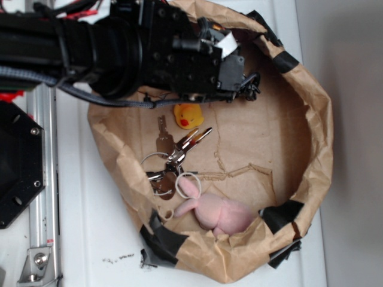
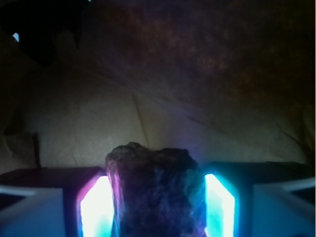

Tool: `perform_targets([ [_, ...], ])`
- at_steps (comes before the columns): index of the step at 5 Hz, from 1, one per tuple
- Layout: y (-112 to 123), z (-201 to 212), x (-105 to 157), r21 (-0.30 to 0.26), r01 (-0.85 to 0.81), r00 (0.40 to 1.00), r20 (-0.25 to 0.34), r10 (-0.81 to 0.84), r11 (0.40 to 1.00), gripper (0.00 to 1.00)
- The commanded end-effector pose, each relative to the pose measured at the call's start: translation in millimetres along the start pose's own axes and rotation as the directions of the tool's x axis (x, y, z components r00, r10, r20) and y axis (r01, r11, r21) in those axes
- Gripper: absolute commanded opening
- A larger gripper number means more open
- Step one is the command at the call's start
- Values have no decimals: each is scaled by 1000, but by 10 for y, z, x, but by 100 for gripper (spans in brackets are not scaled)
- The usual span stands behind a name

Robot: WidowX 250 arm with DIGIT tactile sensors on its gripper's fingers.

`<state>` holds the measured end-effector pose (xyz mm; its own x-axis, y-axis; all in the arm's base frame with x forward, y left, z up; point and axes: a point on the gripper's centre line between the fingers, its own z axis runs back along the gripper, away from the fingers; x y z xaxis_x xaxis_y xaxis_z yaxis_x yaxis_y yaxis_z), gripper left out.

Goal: Grab the rock.

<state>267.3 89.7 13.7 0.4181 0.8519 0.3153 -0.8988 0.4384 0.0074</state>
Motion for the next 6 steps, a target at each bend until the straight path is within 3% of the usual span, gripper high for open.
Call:
perform_targets([
  [1,85,440,-26,-100,106,994,14,-105,989,0],
  [2,105,706,-66,-155,173,985,6,-174,973,0],
  [3,20,1297,-259,-302,364,924,-7,-383,881,0],
  [4,-124,1852,-282,-363,493,837,-52,-545,791,0],
  [5,-306,2164,-421,-354,597,771,7,-636,720,0],
  [6,-431,2059,-469,-299,625,768,67,-637,721,0],
])
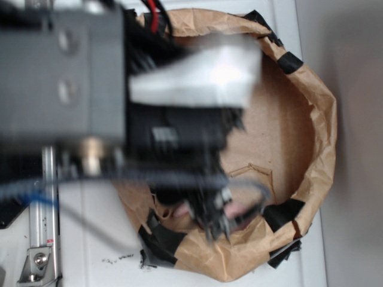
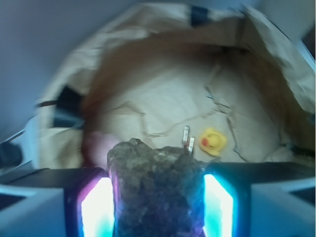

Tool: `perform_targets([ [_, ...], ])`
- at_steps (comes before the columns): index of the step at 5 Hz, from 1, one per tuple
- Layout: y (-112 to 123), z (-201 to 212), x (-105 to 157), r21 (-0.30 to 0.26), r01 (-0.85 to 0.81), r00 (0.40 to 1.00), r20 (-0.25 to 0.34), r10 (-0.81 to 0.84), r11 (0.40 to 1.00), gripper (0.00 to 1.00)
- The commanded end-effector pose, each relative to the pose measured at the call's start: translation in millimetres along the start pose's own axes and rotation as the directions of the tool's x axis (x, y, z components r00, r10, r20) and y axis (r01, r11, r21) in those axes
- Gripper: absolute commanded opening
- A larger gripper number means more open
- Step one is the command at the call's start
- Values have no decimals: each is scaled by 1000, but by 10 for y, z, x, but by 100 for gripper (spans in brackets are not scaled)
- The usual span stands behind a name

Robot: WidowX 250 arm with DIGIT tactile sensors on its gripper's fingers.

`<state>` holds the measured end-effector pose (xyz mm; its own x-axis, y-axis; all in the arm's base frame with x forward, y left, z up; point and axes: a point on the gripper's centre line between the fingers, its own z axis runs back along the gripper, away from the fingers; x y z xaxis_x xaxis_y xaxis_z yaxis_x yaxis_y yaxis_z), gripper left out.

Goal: Grab the rock.

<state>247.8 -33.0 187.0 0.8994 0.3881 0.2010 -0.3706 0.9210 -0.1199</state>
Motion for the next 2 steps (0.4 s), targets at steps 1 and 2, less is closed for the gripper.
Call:
perform_targets([
  [1,109,-21,324,24,-2,996,87,0,1000,0],
  [2,224,-65,469,26,-45,996,84,42,999,0],
])
